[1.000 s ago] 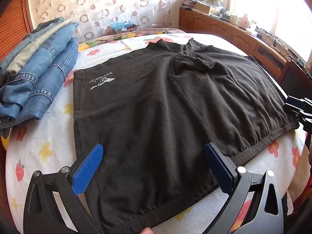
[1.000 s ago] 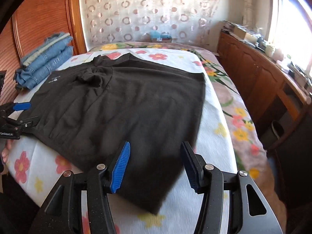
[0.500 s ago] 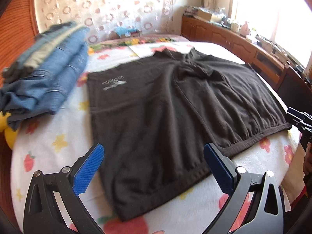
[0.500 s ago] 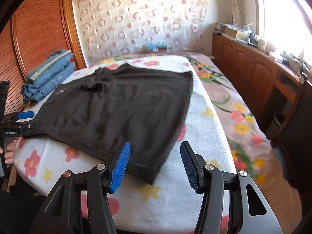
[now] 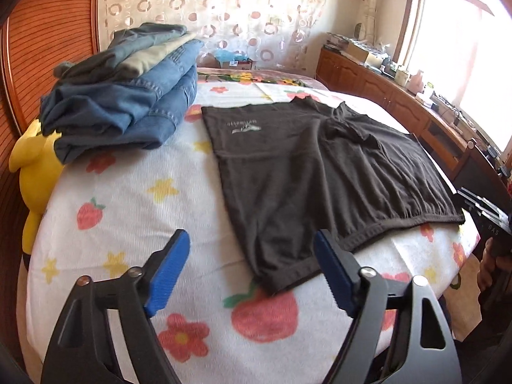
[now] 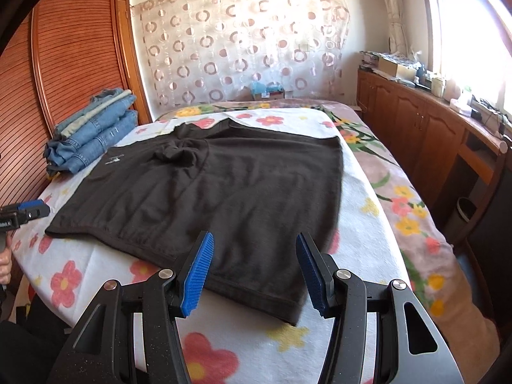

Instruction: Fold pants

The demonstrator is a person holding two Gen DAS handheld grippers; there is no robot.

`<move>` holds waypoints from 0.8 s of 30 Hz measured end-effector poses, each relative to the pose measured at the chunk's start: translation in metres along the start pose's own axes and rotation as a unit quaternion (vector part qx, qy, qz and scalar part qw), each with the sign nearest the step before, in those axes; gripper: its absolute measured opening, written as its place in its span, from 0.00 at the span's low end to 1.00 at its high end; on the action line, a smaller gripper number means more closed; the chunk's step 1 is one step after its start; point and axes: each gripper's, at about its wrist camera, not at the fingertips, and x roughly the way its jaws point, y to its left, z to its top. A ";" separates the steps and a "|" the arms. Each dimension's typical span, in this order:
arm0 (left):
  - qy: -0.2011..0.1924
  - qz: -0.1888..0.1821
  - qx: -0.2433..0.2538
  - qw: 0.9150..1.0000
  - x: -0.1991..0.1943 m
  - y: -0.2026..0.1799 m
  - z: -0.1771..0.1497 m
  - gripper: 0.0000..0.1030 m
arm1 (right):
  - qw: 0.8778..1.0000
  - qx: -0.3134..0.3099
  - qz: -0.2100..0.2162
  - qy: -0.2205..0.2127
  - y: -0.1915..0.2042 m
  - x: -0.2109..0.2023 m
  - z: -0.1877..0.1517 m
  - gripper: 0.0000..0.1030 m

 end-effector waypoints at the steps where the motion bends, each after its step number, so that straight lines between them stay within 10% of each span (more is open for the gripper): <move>1: 0.006 -0.002 0.001 1.000 0.001 0.000 -0.004 0.71 | 1.000 -0.001 0.004 0.000 0.001 0.000 -0.001 0.54; 14: 0.016 0.000 0.016 1.000 0.009 -0.008 -0.017 0.38 | 1.000 -0.017 0.017 0.017 -0.007 0.009 0.001 0.54; 18: 0.014 0.011 0.034 0.999 0.010 -0.014 -0.016 0.10 | 0.999 -0.021 0.020 0.020 -0.007 0.015 0.006 0.54; 24: 0.011 0.004 0.045 0.999 0.010 -0.022 -0.010 0.04 | 0.999 -0.019 0.020 0.022 -0.004 0.018 0.004 0.54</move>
